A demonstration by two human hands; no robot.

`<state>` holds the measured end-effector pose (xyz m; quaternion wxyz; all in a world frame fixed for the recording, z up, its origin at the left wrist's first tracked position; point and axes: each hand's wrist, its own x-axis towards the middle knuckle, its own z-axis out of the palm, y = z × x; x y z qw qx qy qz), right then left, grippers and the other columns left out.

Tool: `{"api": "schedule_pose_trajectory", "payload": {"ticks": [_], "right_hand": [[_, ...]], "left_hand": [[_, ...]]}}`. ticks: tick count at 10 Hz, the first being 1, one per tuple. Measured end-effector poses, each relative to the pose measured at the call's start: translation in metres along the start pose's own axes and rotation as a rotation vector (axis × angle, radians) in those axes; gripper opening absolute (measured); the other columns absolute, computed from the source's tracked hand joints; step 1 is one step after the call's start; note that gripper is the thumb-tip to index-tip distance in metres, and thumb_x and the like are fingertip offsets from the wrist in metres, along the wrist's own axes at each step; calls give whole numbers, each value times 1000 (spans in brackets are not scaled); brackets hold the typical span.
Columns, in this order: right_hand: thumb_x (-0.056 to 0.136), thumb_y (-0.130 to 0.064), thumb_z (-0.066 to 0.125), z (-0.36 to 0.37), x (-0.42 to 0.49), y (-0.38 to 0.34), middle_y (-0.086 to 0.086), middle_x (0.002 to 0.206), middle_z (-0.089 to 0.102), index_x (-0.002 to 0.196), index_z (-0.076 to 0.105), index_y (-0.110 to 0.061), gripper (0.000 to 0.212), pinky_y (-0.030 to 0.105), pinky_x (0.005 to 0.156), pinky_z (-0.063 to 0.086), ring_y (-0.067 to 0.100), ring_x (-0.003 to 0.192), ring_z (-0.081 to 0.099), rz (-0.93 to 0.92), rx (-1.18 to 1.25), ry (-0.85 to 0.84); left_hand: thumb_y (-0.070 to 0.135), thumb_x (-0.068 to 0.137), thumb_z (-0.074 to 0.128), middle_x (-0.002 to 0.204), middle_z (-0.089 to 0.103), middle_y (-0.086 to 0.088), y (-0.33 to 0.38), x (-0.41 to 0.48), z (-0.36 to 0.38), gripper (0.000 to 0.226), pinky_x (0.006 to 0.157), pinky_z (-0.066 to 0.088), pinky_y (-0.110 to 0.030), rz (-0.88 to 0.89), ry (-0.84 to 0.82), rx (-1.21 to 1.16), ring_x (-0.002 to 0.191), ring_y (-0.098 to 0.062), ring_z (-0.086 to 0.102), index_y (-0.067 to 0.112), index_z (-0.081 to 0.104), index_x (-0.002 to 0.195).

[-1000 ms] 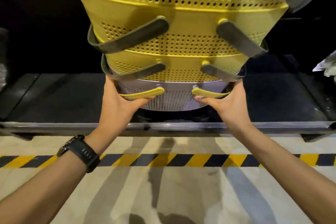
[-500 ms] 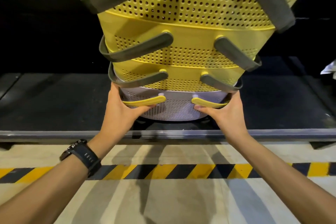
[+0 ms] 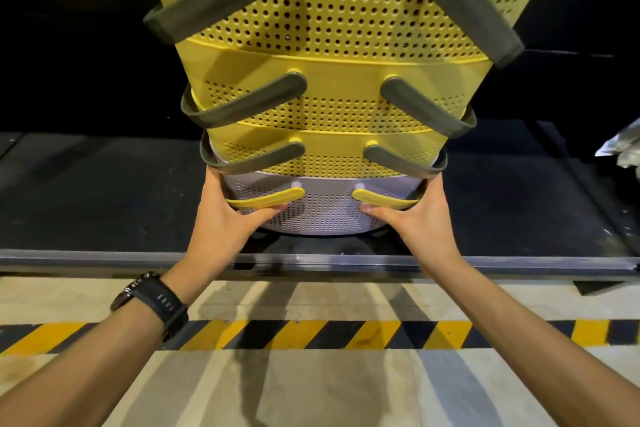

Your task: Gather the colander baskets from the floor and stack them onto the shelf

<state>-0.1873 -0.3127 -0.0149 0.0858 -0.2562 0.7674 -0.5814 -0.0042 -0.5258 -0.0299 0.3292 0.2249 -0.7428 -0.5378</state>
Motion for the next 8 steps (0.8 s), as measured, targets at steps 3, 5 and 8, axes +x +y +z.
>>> {"api": "schedule_pose_trajectory", "payload": {"ticks": [3, 5, 8], "right_hand": [[60, -30, 94, 2, -3, -2, -16, 136, 50, 146, 33, -26, 106, -7, 80, 37, -9, 116, 49, 38, 24, -17], [61, -27, 94, 5, -9, -7, -6, 144, 47, 146, 30, -24, 106, 36, 112, 43, 11, 133, 47, 48, 16, -18], [59, -37, 94, -18, -27, -31, -1, 155, 29, 151, 25, -23, 116, 27, 114, 33, 9, 138, 34, 96, -187, -39]], "left_hand": [[23, 68, 91, 128, 57, 30, 0, 1, -1, 92, 85, 43, 0, -31, -9, 19, 118, 12, 54, 42, 35, 139], [39, 64, 90, 140, 53, 13, 0, 2, -3, 94, 86, 43, 0, -60, -16, 41, 123, 7, 52, 51, 33, 137], [51, 58, 92, 158, 34, -2, 24, -9, -33, 133, 114, 37, -54, -204, -76, 407, 144, -23, 38, 34, 7, 158]]}}
